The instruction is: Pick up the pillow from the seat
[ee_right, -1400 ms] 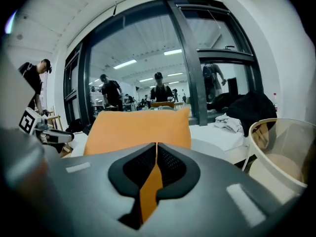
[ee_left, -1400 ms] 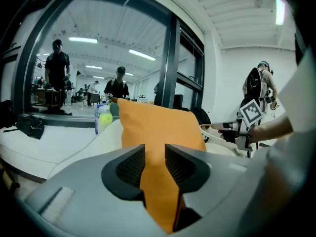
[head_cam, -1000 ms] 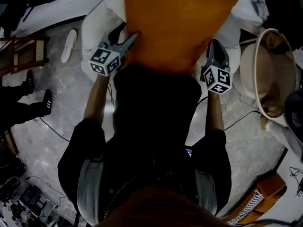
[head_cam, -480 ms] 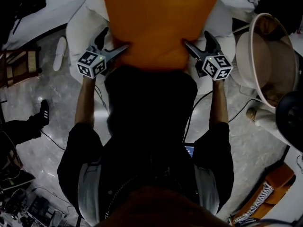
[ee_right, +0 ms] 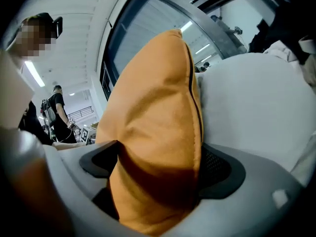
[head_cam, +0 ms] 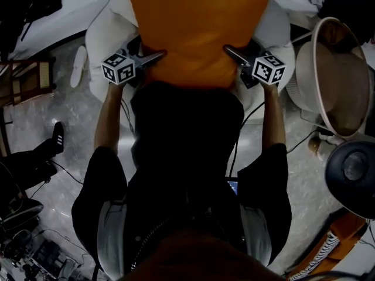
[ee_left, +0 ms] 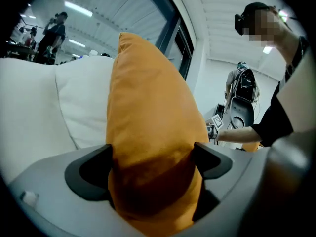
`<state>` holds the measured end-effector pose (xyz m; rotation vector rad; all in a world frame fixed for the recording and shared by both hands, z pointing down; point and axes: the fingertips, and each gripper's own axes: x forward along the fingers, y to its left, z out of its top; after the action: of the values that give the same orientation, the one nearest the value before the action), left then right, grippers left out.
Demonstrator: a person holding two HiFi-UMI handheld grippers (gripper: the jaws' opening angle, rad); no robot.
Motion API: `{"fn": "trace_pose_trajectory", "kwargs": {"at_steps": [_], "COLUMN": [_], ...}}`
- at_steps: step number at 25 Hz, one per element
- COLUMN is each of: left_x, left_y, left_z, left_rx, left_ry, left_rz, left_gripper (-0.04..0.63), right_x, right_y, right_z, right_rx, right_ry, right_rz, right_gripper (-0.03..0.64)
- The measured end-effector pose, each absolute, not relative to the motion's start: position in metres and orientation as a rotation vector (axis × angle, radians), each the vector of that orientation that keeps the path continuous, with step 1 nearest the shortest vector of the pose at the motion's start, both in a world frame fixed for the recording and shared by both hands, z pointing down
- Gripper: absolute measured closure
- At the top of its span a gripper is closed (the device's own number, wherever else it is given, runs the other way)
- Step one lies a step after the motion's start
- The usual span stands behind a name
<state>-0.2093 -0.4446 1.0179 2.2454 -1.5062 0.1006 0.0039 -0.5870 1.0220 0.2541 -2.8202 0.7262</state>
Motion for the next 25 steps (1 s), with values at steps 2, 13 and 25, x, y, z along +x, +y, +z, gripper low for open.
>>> {"fn": "trace_pose_trajectory", "kwargs": {"at_steps": [2,13,25], "left_x": [-0.207,-0.202,-0.186], "left_y": [-0.447,-0.446,-0.438], "left_z": [1.019,1.018,1.003], "left_rx": [2.248,2.271,2.337], "left_ry": [-1.501,-1.529,-1.475], "left_rz": [0.085,0.060,0.094], "left_gripper": [0.078,0.140,0.167], "right_x": [0.002,-0.011,-0.010], "right_y": [-0.585,-0.576,-0.549], "right_z": [1.022,1.022,0.996], "right_rx": [0.262,0.291,0.305], "right_ry": [-2.830,-2.815,-2.839], "right_rz": [0.726,0.703,0.524], "right_gripper": [0.106,0.160,0.229]}}
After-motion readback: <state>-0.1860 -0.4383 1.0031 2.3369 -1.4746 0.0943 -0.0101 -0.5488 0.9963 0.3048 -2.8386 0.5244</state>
